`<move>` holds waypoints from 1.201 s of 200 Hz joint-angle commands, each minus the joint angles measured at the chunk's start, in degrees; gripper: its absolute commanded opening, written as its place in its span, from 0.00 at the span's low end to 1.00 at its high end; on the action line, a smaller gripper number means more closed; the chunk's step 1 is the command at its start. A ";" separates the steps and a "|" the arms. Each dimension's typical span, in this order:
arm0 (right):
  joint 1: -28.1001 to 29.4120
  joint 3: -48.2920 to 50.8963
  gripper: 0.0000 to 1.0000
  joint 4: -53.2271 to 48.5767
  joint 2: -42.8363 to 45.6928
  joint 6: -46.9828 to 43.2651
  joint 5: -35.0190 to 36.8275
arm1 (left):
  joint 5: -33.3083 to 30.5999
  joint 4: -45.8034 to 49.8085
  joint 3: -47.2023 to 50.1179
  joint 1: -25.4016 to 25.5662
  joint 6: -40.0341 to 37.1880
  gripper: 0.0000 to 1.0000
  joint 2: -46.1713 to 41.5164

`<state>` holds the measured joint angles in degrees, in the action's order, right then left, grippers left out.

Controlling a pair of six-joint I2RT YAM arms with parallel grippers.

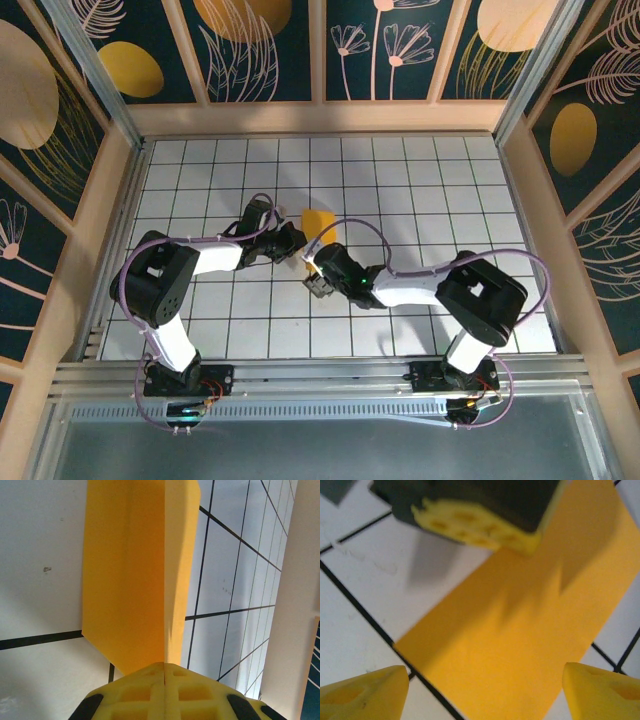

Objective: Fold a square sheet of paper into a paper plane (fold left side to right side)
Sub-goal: Third fold the triangle at the center of the table.

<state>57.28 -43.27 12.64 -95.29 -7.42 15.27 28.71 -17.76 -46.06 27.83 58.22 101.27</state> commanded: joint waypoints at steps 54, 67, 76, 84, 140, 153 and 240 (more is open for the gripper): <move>0.12 -2.17 0.39 2.01 -1.94 -0.73 0.31 | 0.15 1.84 -0.32 0.47 -0.35 0.00 -1.16; 0.04 -2.12 0.25 1.33 -1.82 -0.26 -0.41 | -0.78 2.37 -0.54 0.47 -1.03 0.05 -1.58; -0.12 -2.01 0.15 0.44 -1.70 0.14 -0.94 | -1.84 2.33 -0.28 0.36 -1.23 0.12 -2.55; -0.37 -1.84 0.06 -0.03 -1.55 0.67 -1.60 | -2.63 2.34 -0.09 0.12 -1.40 0.17 -2.75; -7.01 -0.24 0.00 -2.23 1.95 7.17 -19.10 | -3.32 8.23 0.46 -5.19 -5.68 0.33 -10.55; -9.28 0.08 0.00 -2.19 2.37 8.99 -24.72 | -3.14 10.44 -0.86 -5.33 -7.82 0.30 -10.81; -16.39 0.20 0.00 -1.22 -1.08 13.39 -43.82 | 1.77 13.14 -12.53 -1.26 -12.80 0.10 2.97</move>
<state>41.28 -43.33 11.38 -94.87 4.45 -23.09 28.58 -7.46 -54.41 25.10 48.12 100.14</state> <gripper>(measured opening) 0.051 0.108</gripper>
